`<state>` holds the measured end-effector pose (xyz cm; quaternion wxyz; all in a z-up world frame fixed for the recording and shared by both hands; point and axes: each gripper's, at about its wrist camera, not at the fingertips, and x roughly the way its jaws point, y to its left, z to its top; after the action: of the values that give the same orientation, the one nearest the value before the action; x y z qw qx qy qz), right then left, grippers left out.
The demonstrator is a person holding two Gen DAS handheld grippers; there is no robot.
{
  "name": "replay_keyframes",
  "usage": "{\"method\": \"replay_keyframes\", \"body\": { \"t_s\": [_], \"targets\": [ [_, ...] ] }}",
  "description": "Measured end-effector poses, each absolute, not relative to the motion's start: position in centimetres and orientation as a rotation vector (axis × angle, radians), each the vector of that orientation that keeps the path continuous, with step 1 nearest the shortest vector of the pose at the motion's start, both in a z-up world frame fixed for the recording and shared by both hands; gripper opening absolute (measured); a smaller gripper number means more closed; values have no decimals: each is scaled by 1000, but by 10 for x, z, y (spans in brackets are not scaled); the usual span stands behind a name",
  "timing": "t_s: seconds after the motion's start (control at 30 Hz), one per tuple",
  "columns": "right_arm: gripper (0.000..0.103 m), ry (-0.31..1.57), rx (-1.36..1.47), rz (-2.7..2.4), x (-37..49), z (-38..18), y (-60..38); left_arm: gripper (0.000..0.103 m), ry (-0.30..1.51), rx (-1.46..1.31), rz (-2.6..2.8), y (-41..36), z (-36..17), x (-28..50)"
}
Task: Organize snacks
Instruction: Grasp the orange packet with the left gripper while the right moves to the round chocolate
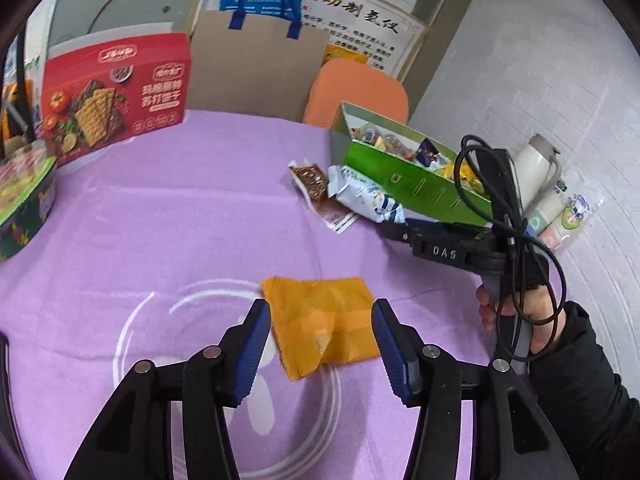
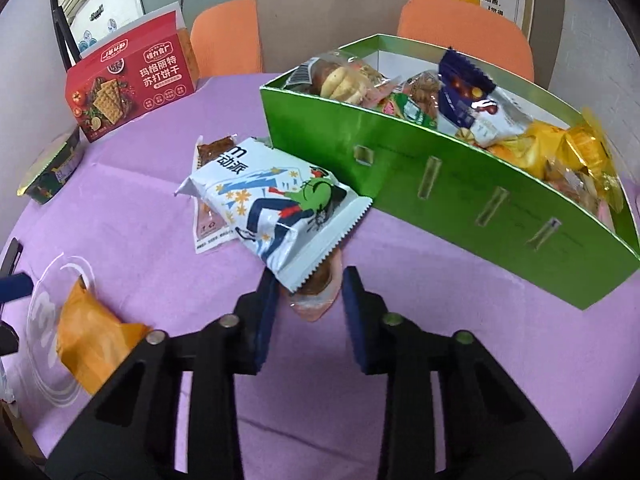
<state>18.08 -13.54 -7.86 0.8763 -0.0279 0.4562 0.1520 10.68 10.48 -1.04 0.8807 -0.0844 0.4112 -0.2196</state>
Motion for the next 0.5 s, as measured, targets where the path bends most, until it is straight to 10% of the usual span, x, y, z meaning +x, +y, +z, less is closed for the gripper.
{"method": "replay_keyframes", "body": {
  "t_s": [0.5],
  "targets": [
    [32,938,28,377,120,-58,-152,72,1038,-107,-567,75,-45,155]
  ]
}}
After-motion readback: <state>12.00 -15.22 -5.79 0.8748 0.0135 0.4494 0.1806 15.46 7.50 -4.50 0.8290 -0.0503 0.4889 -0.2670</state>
